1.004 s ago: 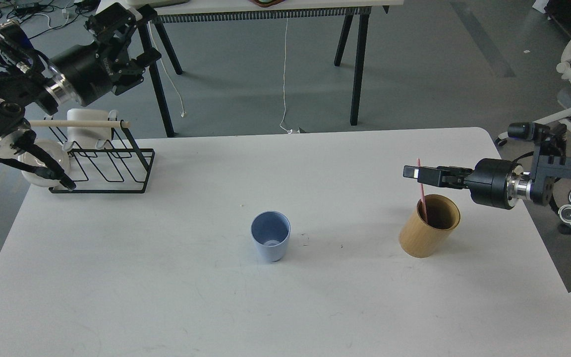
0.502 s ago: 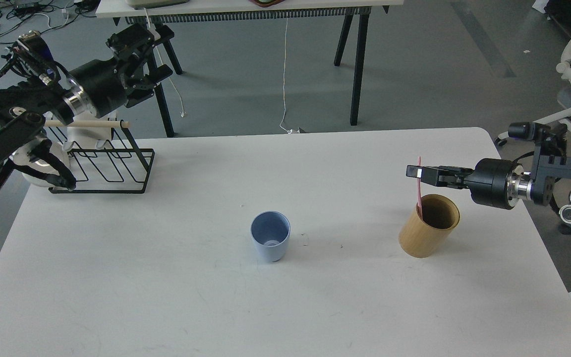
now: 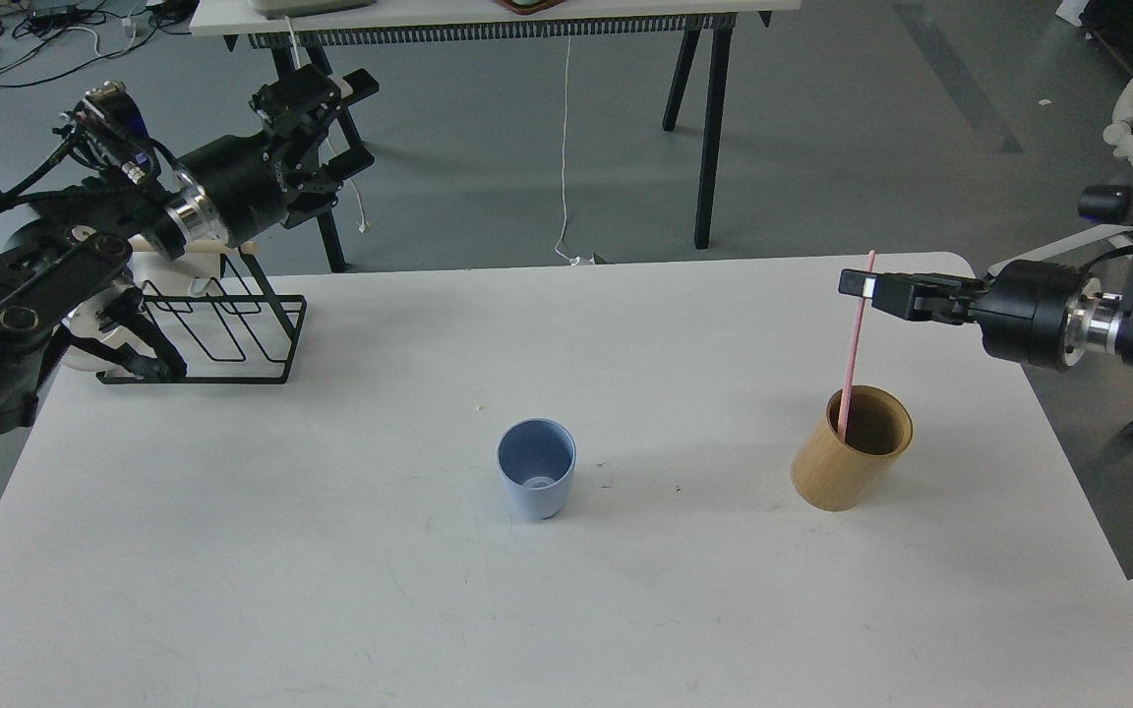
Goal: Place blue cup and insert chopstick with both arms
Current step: 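Lift the pink straw out of the tan cup with the right gripper, then lower the pink straw into the blue cup and release it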
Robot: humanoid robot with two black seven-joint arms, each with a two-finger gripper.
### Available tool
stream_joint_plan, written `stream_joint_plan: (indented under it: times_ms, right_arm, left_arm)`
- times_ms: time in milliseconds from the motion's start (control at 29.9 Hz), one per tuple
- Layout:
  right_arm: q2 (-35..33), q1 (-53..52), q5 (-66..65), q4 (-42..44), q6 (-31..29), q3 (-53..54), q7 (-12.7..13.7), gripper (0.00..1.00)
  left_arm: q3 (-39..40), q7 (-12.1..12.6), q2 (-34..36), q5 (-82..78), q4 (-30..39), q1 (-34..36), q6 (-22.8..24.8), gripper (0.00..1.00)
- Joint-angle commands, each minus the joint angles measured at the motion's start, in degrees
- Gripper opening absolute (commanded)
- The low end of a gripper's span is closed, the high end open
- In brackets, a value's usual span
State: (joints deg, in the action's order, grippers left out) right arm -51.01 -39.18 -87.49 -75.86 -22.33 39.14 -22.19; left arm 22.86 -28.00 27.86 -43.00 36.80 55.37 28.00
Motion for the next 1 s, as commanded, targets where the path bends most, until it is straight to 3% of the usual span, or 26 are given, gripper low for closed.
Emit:
stream_joint_plan:
  times_ms: [0, 234, 535, 770, 970]
  right_arm:
    - [-1.2, -0.6, 0.2, -2.2, 0.0, 3.4, 0.0, 0.09]
    - [0.7, -4.9, 0.1, -6.8, 0.3, 7.4, 0.1, 0.07]
    - [15.9, -9.9, -4.1, -6.3, 4.7, 2.2, 0.4, 0.05]
    - [24.5, -10.4, -9.5, -1.8, 12.8, -7.1, 0.1, 0.05]
    - [30.1, -10.4, -10.7, 3.6, 15.6, -8.9, 0.1, 0.05]
  left_arm:
    - [0.0, 0.0, -0.2, -0.1, 0.5, -0.4, 0.0, 1.00]
    - [1.0, 0.0, 0.0, 0.5, 0.6, -0.3, 0.0, 1.00]
    - [1.0, 0.0, 0.4, 0.8, 0.6, -1.1, 0.0, 1.00]
    - [1.0, 0.0, 0.5, 0.8, 0.6, -2.3, 0.0, 1.00]
    - [1.0, 0.0, 0.6, 0.9, 0.5, -3.1, 0.0, 1.00]
